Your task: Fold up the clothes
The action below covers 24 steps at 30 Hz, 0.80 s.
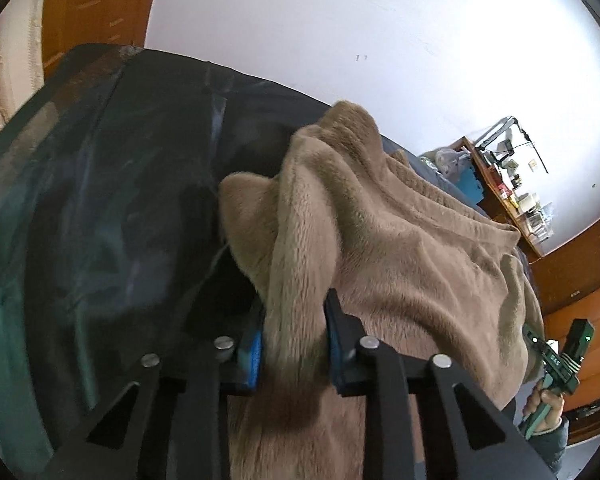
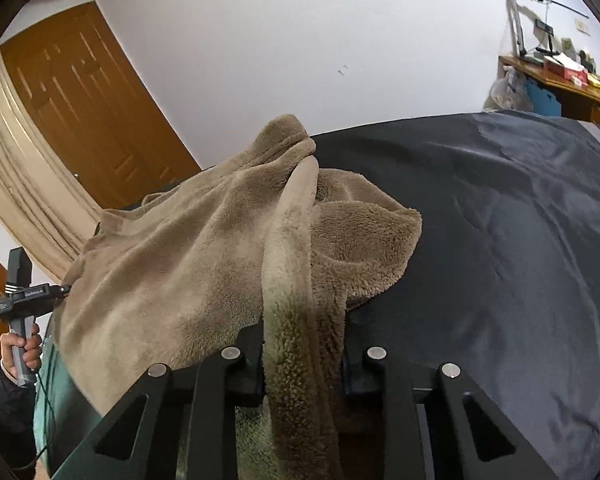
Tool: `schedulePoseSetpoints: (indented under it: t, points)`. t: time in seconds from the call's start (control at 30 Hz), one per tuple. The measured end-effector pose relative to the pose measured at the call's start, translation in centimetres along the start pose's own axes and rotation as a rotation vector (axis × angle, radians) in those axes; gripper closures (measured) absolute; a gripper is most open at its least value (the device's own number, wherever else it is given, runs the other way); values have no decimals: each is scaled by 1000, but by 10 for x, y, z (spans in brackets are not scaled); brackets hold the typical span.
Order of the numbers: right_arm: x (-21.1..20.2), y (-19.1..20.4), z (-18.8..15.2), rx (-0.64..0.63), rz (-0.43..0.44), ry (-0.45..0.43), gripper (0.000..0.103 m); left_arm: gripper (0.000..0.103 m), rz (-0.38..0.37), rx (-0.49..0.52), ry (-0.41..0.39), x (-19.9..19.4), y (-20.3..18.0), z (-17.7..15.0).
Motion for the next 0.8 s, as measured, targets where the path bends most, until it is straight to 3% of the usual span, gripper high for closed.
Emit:
schedulePoseSetpoints:
  t: [0.13, 0.2, 0.27, 0.3, 0.43, 0.57, 0.67, 0.7, 0.77, 0.8]
  points:
    - [-14, -4, -16, -18, -27, 11, 76, 74, 0, 52, 1, -7, -5, -8]
    - [-15, -8, -19, 1, -25, 20, 76, 59, -9, 59, 7, -8, -5, -12]
    - [-11, -10, -20, 37, -7, 22, 74, 24, -25, 49, 3, -8, -4, -15]
    - [-10, -11, -19, 49, -5, 19, 70, 22, -17, 49, -11, -10, -2, -16]
    - [-12, -10, -28, 36, -8, 21, 44, 21, 48, 61, -40, -7, 9, -13]
    - [-13, -10, -32, -2, -19, 19, 44, 22, 40, 43, -22, 10, 14, -11]
    - [-11, -11, -34, 2, -4, 13, 44, 24, 31, 87, -8, 20, 2, -11]
    - [-10, -11, -34, 0, 0, 9, 44, 27, 30, 106, 1, 23, -3, -12]
    - [-8, -9, -35, -28, -7, 7, 44, 53, 27, 139, 16, 28, -15, -14]
    - [-7, -7, -36, -44, -12, 6, 44, 55, 29, 145, 22, 29, -18, -16]
Point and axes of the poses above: each gripper's, at about its wrist camera, not at the fingertips, and x roughly the way its jaws point, y to its left, z to its top, the point moved 9 cm from there along x, roughly the way its jaws point, and after that the axes turned 11 degrees about x, right-handed, at the moved point
